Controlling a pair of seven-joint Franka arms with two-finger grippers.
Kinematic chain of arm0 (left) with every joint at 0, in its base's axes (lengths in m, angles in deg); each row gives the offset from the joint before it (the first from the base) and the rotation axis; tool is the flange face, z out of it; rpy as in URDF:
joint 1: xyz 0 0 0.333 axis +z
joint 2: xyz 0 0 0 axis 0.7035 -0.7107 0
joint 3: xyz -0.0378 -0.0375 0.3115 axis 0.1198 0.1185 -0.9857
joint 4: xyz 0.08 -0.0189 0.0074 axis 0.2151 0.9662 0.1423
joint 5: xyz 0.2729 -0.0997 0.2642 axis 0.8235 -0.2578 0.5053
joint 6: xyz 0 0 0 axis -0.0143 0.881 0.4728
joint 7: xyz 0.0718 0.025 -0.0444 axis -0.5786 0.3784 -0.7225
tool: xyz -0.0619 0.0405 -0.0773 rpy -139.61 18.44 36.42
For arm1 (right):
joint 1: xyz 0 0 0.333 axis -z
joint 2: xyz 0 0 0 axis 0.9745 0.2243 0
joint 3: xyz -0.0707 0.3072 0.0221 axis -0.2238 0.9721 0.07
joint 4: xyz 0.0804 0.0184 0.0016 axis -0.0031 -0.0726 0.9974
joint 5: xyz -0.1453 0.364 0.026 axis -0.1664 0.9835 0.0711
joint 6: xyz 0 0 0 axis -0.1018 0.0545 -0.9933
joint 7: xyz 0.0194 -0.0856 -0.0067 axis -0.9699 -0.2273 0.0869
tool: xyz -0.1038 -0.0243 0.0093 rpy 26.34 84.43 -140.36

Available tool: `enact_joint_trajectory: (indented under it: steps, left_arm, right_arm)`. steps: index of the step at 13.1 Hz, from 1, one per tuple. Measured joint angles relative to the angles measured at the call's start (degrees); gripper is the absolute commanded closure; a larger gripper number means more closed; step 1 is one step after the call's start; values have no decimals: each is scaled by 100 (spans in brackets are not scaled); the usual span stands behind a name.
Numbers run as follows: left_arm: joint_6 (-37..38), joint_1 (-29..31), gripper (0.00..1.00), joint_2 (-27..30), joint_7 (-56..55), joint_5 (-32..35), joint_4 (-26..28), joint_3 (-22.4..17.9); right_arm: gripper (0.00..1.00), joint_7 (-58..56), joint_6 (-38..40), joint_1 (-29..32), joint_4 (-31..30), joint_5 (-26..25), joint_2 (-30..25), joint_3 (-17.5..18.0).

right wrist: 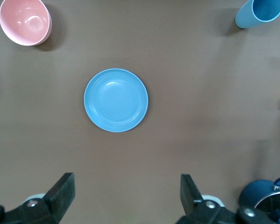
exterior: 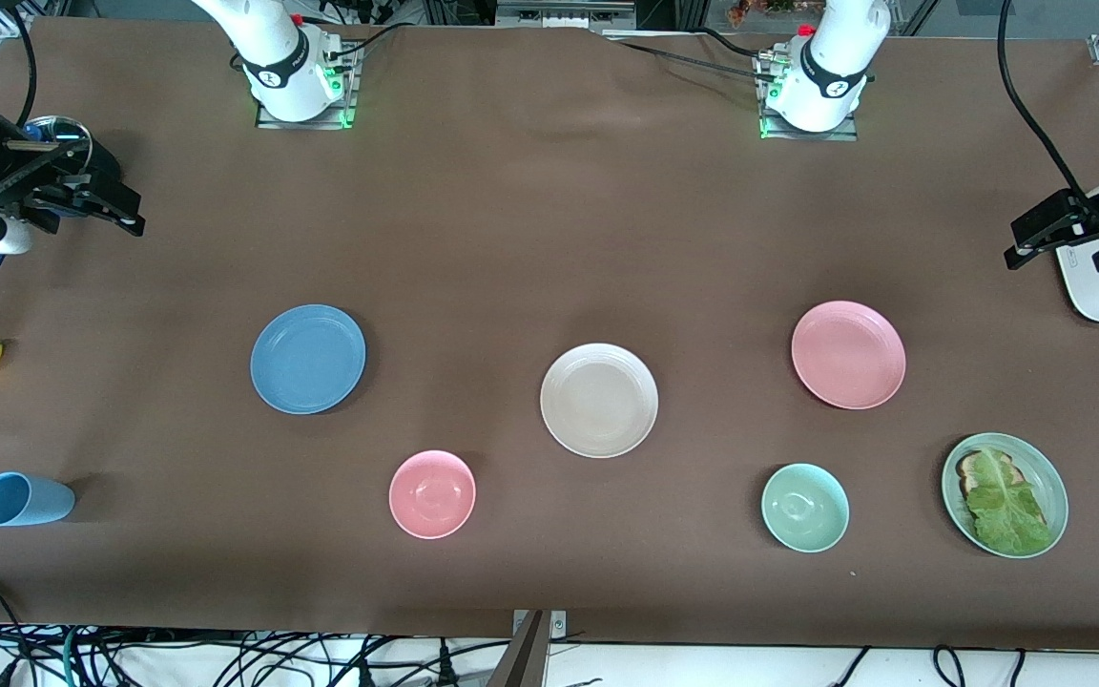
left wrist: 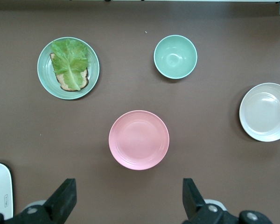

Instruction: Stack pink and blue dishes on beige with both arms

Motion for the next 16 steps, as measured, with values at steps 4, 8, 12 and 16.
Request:
enact_joint_trajectory:
  steps: [4,8,12,16]
  left_arm:
    - [-4,87,0,-269,0,0,-2,-5]
    - [-14,135,0,-697,0,0,-4,-7]
    - [-30,138,0,-1274,-1,0,-5,-7]
    - [-142,310,0,-1843,-1,22,-2,-23]
  right_arm:
    - [0,0,0,-1,0,0,0,1]
    - [0,0,-6,-2,1,0,1,1]
    - [0,0,-20,-2,4,1,3,1]
    - [0,0,-38,-3,4,1,3,2]
